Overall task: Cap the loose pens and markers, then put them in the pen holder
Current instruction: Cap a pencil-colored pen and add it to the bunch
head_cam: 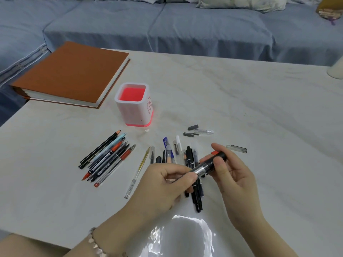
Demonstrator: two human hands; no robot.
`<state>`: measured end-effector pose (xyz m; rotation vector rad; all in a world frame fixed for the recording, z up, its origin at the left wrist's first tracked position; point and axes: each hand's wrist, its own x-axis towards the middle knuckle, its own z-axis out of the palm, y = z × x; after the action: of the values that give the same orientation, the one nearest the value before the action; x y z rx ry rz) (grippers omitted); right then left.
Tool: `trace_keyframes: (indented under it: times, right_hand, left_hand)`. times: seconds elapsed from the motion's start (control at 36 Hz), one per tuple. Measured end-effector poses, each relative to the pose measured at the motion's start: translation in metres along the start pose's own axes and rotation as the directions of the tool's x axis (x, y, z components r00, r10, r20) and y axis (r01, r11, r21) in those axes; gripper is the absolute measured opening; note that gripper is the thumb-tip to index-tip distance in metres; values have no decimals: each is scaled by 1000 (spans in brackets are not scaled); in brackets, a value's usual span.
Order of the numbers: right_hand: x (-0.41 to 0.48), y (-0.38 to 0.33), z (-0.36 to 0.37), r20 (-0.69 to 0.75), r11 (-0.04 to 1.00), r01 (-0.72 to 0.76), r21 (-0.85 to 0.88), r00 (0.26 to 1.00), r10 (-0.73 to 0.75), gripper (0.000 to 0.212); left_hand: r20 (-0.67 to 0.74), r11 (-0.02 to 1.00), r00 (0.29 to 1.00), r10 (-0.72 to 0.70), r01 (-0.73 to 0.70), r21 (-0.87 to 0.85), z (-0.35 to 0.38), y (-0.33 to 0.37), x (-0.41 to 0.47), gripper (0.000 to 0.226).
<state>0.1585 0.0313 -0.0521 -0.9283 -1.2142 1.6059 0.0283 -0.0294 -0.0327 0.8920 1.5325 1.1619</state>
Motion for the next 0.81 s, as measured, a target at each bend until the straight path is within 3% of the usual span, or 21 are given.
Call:
trace_keyframes:
  times: [0.08,0.17,0.28,0.36,0.47,0.56,0.67,0.81]
  right_hand:
    - [-2,6,3,-4,999,-19,-37,1000,19,29]
    - [1,18,6,-22,993,-89,-83,996,88,33]
    - [12,35,1,-64,946,-213,-245,977,204,35]
    - [24,44,-4,-68,855,-190,-483,981,180,34]
    - [39,43,5,11,781,-61,-622,996,87,22]
    - [43,41,19,144,697,98,-710,990,8,18]
    - [42,50,26,316,523,258,-812,948,22,32]
    - [36,50,8,334,425,323,-845,941,-51,24]
  left_hand:
    - [58,1000,998,-25,23,19,1,-1,3,18]
    - [57,971,998,30,-43,235,-4,-11,7,25]
    - [-68,755,987,149,-69,653,-31,-38,14,25]
    - [-187,623,949,255,-14,782,-53,-56,17,22]
    - [-278,545,938,209,124,829,-71,-69,17,27]
    - [-282,549,943,176,143,823,-73,-74,17,24]
    - [-281,533,941,187,143,834,-71,-74,20,19]
    - [-318,596,926,202,141,791,-69,-70,27,16]
